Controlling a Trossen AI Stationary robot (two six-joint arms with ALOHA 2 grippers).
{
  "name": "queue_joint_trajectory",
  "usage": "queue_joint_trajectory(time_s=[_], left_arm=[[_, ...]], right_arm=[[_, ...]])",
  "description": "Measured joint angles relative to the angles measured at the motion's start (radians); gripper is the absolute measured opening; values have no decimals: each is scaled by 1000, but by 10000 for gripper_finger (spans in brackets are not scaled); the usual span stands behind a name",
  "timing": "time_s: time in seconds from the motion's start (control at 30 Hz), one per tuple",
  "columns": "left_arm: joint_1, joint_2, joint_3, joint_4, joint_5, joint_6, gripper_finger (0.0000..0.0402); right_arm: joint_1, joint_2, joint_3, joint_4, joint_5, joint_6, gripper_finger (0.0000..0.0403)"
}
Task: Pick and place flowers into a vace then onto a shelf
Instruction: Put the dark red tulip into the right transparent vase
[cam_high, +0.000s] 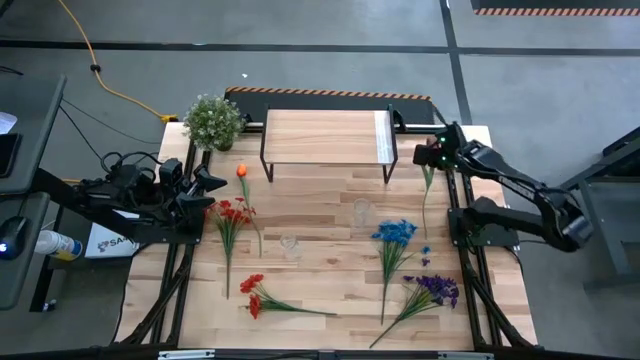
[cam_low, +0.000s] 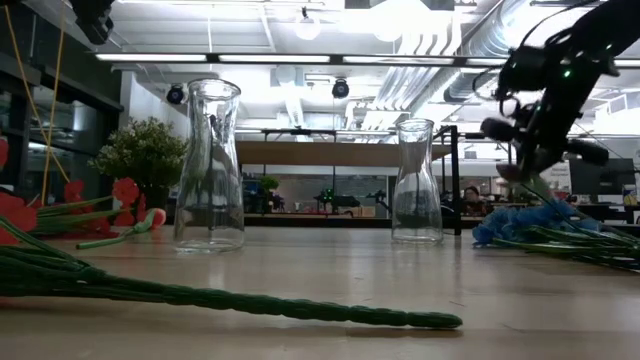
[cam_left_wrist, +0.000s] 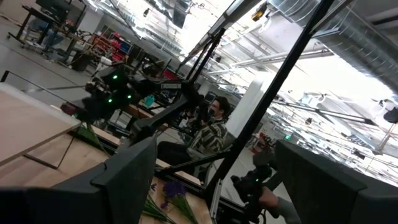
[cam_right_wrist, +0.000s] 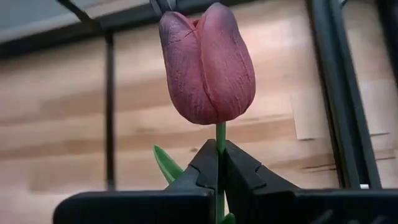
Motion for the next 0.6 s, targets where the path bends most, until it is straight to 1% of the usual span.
queue_joint_trajectory(time_s=[0.17, 0.27, 0.43, 0.6], left_arm=[[0, 0, 0, 0, 0, 0, 358], [0, 0, 0, 0, 0, 0, 358], [0, 0, 0, 0, 0, 0, 358], [0, 0, 0, 0, 0, 0, 358]], right_arm=[[0, -124, 6, -12, 7, 13, 3], [0, -172, 47, -72, 26, 25, 3], [0, -206, 194, -176, 83, -31, 3], [0, -202, 385, -242, 130, -110, 2]])
